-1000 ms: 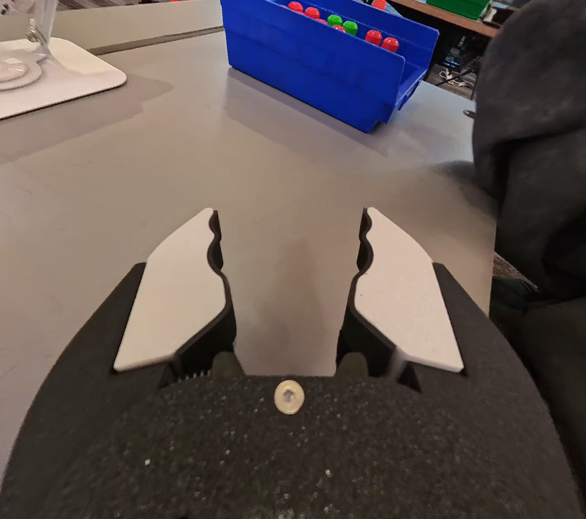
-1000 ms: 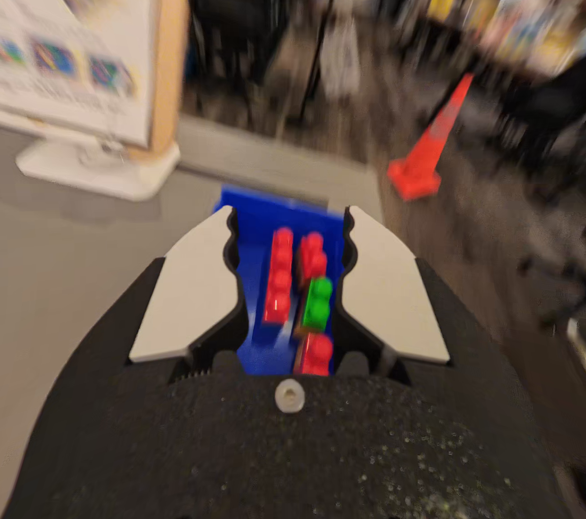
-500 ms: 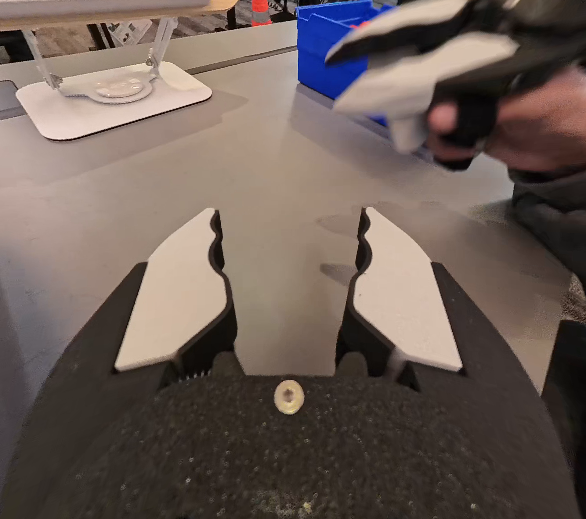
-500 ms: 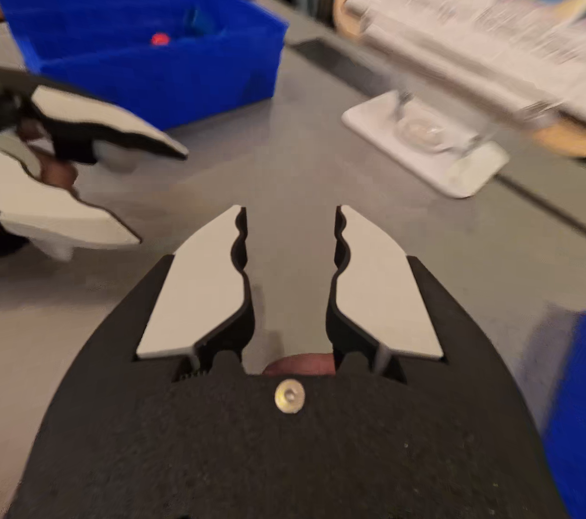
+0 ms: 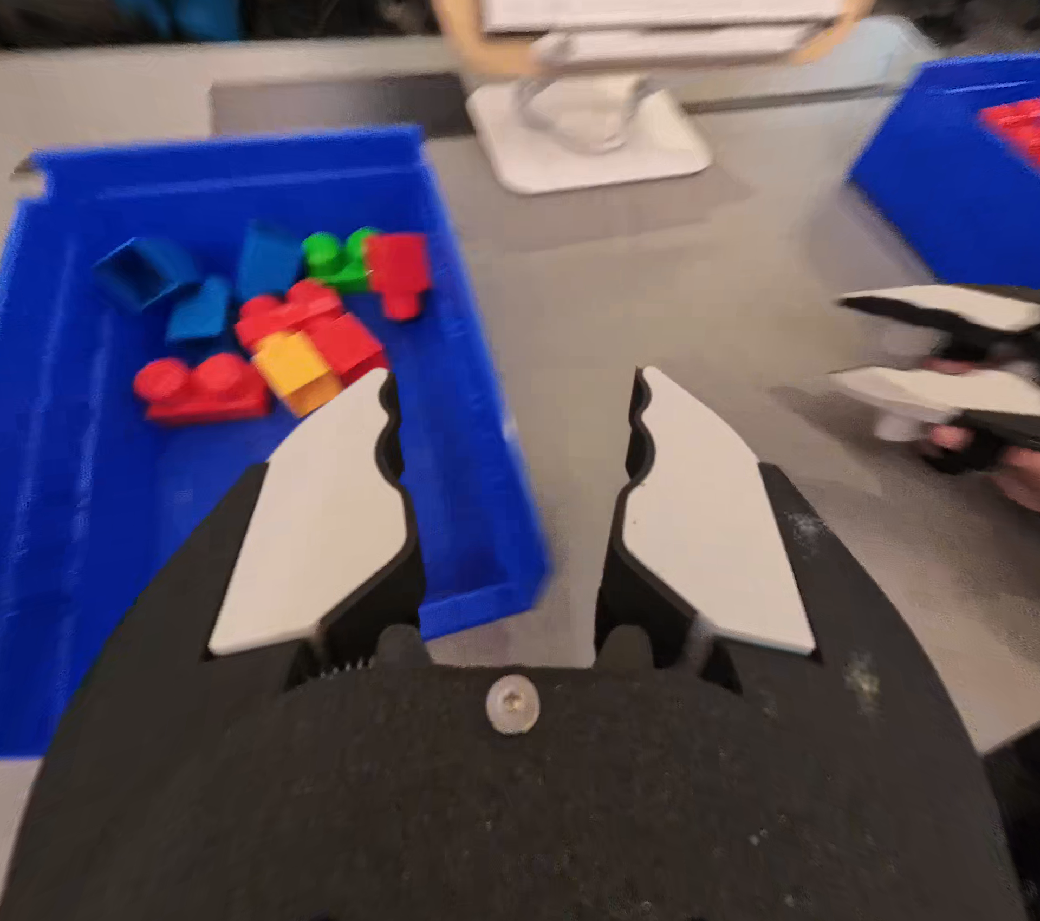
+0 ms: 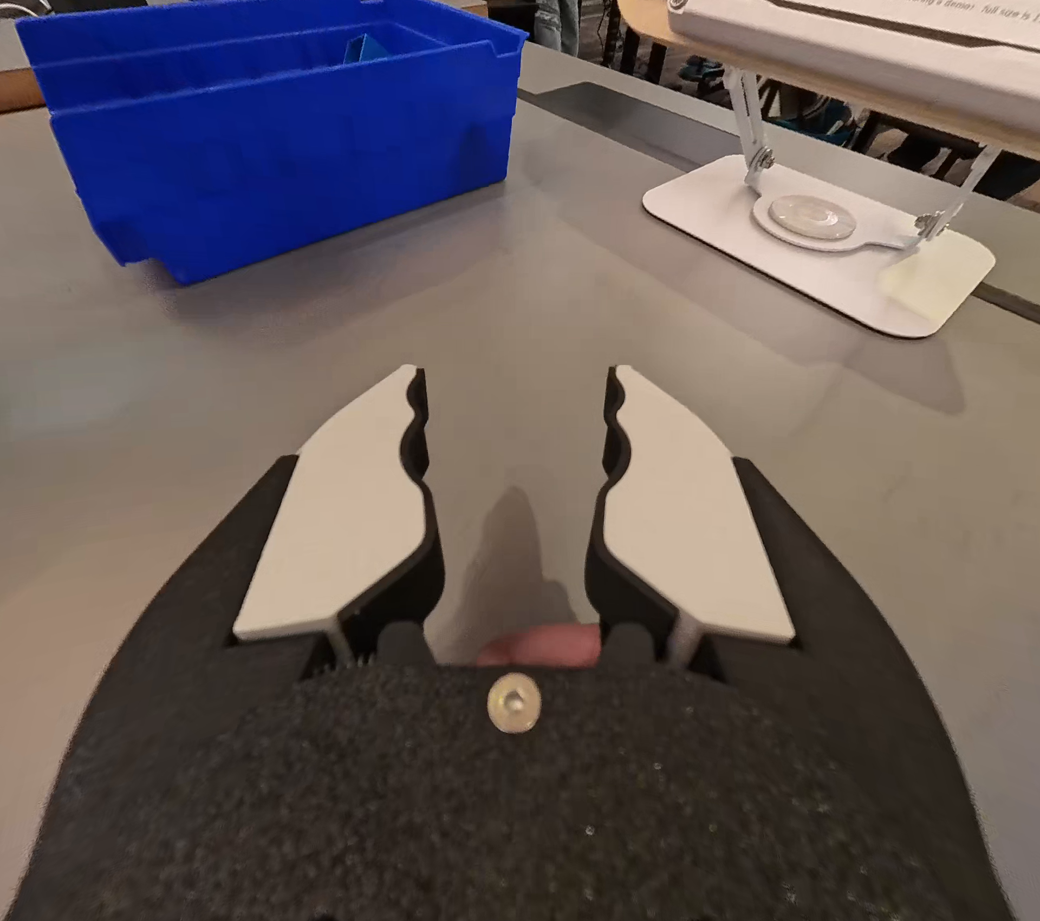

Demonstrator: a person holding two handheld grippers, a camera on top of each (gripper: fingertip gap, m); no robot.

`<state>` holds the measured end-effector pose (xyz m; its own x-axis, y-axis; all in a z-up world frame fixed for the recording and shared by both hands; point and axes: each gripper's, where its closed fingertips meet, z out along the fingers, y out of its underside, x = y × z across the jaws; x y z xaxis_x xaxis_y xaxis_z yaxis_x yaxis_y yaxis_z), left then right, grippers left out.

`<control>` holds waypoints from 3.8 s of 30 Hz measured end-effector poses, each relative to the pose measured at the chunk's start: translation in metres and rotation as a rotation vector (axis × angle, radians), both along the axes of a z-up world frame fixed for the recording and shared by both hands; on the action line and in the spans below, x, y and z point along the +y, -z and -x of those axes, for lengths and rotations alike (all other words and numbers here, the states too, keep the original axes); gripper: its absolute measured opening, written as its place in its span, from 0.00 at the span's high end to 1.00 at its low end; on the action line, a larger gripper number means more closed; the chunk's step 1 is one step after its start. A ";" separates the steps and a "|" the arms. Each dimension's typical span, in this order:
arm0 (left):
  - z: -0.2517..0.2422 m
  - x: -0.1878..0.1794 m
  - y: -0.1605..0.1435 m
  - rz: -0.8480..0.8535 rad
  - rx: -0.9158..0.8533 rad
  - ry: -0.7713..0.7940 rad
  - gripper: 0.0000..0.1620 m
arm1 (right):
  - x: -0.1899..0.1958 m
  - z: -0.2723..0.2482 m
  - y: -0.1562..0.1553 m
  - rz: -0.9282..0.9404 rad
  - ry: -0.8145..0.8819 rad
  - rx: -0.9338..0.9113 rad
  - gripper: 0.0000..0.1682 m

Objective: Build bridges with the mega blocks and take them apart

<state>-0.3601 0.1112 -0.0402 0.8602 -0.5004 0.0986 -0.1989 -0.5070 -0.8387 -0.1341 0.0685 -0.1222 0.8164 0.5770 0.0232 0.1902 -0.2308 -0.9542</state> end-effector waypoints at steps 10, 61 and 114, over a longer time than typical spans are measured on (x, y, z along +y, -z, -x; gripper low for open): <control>0.083 0.095 0.121 0.343 0.219 -0.367 0.56 | -0.007 -0.004 -0.006 -0.062 -0.015 -0.001 0.69; -0.129 -0.024 0.139 0.040 0.422 0.316 0.82 | -0.002 -0.040 -0.024 -0.084 0.029 0.159 0.75; -0.122 -0.064 0.049 -0.212 0.695 1.162 0.75 | 0.000 -0.042 -0.027 -0.102 0.009 0.182 0.77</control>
<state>-0.2379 0.0468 -0.0890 -0.2209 -0.9122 -0.3451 -0.8249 0.3635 -0.4328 -0.0924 0.0683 -0.0956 0.8176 0.5719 -0.0670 0.0111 -0.1320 -0.9912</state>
